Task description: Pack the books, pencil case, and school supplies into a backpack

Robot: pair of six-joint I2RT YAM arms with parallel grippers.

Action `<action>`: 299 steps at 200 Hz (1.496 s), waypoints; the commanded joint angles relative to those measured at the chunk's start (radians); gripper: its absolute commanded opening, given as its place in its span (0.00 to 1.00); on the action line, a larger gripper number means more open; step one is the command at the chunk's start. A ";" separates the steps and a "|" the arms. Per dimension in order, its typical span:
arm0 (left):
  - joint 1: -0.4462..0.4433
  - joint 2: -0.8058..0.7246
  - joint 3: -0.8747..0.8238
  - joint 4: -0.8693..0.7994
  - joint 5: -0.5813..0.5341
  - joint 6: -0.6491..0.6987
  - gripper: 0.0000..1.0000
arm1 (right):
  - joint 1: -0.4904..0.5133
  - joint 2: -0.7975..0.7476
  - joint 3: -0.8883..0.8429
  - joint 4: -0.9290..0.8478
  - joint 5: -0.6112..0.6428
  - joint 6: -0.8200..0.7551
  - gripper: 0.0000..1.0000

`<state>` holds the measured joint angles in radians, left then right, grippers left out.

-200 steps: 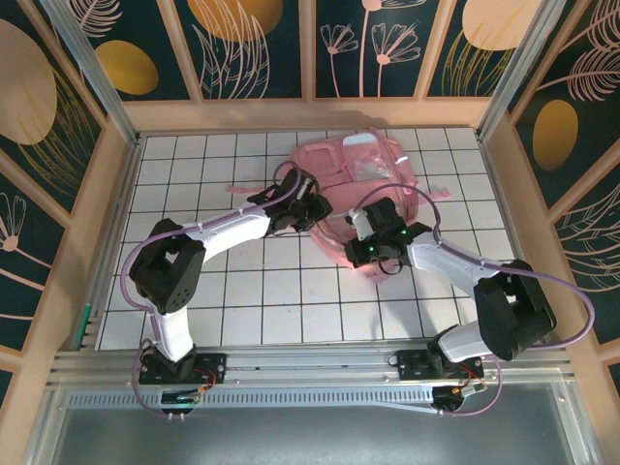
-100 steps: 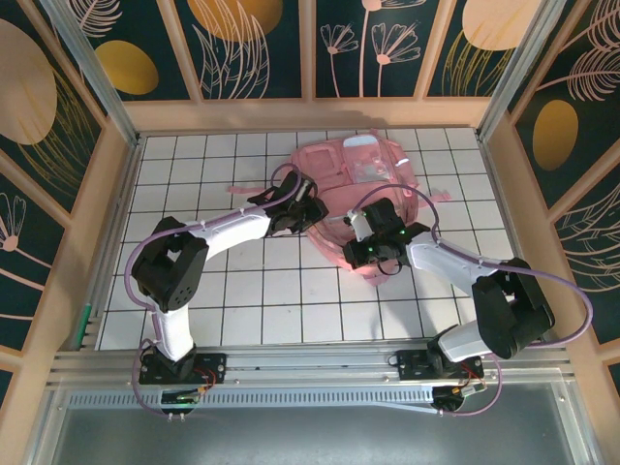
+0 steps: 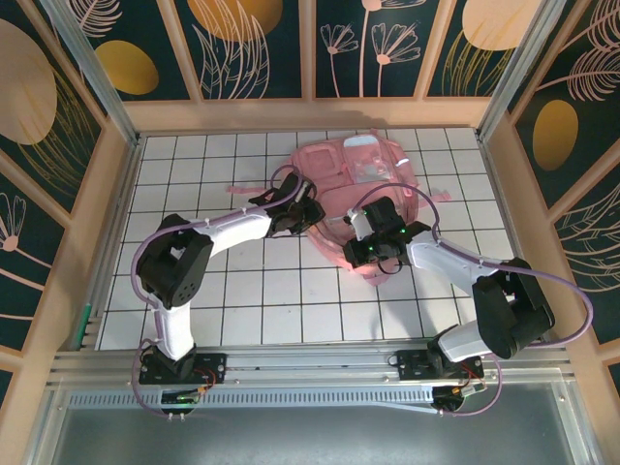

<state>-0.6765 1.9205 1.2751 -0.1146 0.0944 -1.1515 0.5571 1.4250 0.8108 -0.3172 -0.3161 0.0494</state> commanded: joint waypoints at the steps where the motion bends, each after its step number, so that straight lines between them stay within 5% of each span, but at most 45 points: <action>1: 0.004 0.052 0.004 0.143 0.086 0.017 0.25 | -0.003 -0.003 0.012 0.009 -0.035 -0.008 0.00; 21: 0.004 0.075 -0.008 0.194 0.125 -0.014 0.21 | -0.003 -0.014 -0.003 0.030 -0.023 0.004 0.00; 38: 0.003 0.068 -0.019 0.194 0.120 -0.022 0.00 | -0.003 -0.023 -0.010 0.034 -0.016 0.016 0.00; 67: 0.012 -0.005 -0.004 0.116 0.088 -0.030 0.00 | -0.001 -0.061 -0.019 0.015 0.049 0.034 0.24; 138: 0.024 -0.113 0.056 0.093 0.122 -0.165 0.00 | -0.050 -0.094 -0.014 -0.047 -0.030 0.123 0.28; 188: 0.032 -0.115 0.019 0.189 0.171 -0.283 0.00 | -0.121 -0.138 0.017 -0.053 0.024 0.116 0.49; 254: 0.034 -0.111 0.027 0.204 0.174 -0.306 0.00 | -0.113 -0.153 -0.036 0.070 0.037 0.138 0.51; 299: 0.032 -0.109 0.024 0.202 0.172 -0.309 0.00 | -0.016 -0.109 -0.021 0.099 0.103 0.124 0.48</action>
<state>-0.6468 1.8557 1.2957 -0.0032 0.2386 -1.4200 0.4919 1.2999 0.7883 -0.2878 -0.2752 0.1890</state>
